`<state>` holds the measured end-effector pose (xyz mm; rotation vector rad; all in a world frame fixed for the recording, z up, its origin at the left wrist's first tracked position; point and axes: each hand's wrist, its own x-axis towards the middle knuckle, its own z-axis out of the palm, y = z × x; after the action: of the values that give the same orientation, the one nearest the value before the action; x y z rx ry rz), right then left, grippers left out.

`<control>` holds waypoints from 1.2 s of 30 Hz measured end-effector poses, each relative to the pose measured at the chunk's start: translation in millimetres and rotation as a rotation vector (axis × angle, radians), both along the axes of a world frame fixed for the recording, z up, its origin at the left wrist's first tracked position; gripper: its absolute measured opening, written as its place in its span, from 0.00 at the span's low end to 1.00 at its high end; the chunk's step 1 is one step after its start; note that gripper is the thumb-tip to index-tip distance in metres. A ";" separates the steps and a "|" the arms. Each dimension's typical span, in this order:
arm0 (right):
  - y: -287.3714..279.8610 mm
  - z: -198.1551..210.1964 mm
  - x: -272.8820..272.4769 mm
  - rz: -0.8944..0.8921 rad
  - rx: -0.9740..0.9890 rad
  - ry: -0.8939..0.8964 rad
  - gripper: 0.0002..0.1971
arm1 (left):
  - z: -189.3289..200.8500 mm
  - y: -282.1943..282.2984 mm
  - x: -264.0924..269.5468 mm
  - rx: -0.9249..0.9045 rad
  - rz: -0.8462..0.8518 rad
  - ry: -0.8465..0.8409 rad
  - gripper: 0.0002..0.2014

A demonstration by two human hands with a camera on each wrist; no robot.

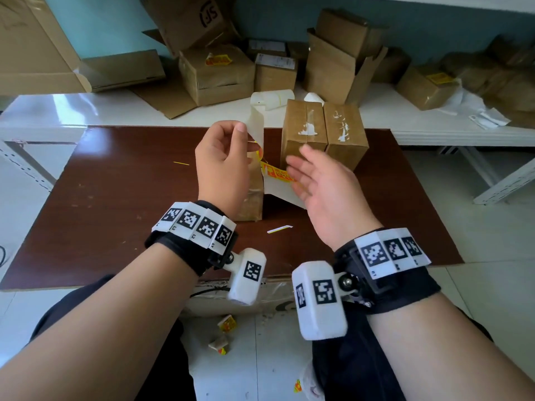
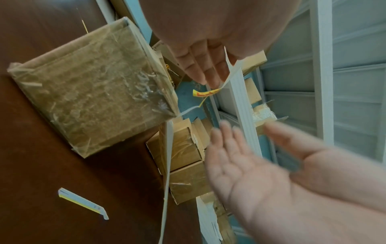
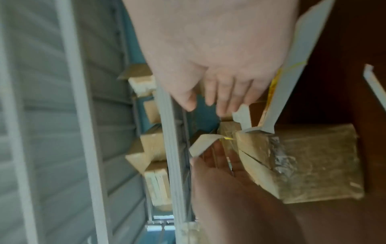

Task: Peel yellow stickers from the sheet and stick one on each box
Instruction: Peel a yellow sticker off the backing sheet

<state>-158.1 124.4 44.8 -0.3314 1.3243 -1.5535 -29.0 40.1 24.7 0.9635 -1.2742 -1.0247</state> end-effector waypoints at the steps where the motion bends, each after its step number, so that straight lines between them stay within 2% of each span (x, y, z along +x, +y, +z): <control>1: -0.5 3.8 4.6 0.017 -0.067 0.034 0.08 | -0.2 0.8 -0.1 -0.013 -0.010 -0.012 0.07; 5: -2.3 6.1 15.3 0.082 -0.205 0.083 0.13 | -0.3 7.1 -1.0 -0.095 -0.091 -0.081 0.07; 13: -16.0 1.6 13.2 0.025 -0.201 0.052 0.24 | -3.4 9.2 -0.9 -0.106 -0.184 -0.135 0.05; 17: -17.6 -3.9 8.7 -0.029 -0.172 0.034 0.15 | -7.0 7.4 0.4 -0.126 -0.278 -0.211 0.09; 19: -18.1 -8.5 4.0 -0.088 -0.159 0.027 0.12 | -8.4 7.4 0.9 -0.159 -0.311 -0.293 0.15; 23: -16.1 -12.6 -5.3 -0.156 -0.167 -0.005 0.09 | -11.6 1.8 -3.0 -0.213 -0.160 -0.419 0.28; 26: -14.0 -12.2 -11.6 -0.185 -0.157 0.000 0.07 | -11.7 -2.6 -7.6 -0.063 -0.122 -0.447 0.33; 29: -11.7 -12.8 -17.1 -0.188 -0.127 0.025 0.07 | -13.5 -3.7 -13.5 0.019 -0.167 -0.372 0.28; 36: -4.1 -12.5 -30.0 -0.163 -0.106 0.060 0.07 | -14.3 2.2 -27.9 0.004 -0.233 -0.327 0.19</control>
<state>-188.1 120.3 32.3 -0.3454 1.3457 -1.7667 -56.9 42.3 10.3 1.0321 -1.6870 -1.0766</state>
